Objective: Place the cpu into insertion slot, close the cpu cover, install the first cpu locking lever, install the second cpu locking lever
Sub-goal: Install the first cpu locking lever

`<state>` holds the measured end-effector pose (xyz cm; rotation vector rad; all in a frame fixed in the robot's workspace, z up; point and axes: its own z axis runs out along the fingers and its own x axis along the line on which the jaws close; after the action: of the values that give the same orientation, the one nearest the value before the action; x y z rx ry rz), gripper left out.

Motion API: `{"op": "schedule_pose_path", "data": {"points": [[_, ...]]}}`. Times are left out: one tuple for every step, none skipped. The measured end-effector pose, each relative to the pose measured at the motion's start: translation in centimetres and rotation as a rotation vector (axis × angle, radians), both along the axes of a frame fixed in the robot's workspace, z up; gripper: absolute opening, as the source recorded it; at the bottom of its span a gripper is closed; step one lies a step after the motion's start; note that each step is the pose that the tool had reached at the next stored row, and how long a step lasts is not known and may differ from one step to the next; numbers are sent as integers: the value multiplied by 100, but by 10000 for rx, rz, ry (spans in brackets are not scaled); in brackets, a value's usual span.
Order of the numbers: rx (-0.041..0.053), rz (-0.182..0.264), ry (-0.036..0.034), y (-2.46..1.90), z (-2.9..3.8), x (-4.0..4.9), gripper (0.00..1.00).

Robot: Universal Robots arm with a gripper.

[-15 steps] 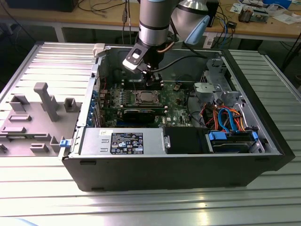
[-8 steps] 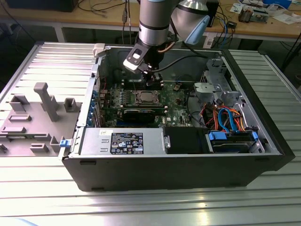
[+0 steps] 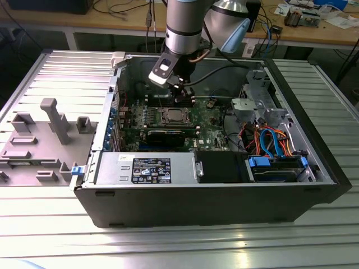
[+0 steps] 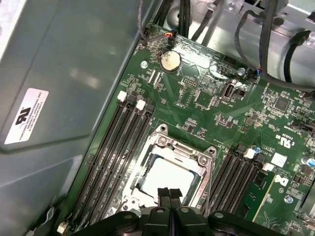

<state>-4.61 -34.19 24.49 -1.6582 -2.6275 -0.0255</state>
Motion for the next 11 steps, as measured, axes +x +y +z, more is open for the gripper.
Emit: {"op": "schedule_pose_path", "data": {"points": [[0,53,0,0,0,0,11],[0,138,0,0,0,0,11],[0,208,1,0,0,0,11],[0,284,0,0,0,0,11],[0,353,0,0,0,0,11],[0,400,0,0,0,0,11],[0,454,0,0,0,0,11],[0,511,0,0,0,0,11],[0,569,0,0,0,0,11],[0,730,0,0,0,0,11],[1,838,0,0,0,0,11]]}}
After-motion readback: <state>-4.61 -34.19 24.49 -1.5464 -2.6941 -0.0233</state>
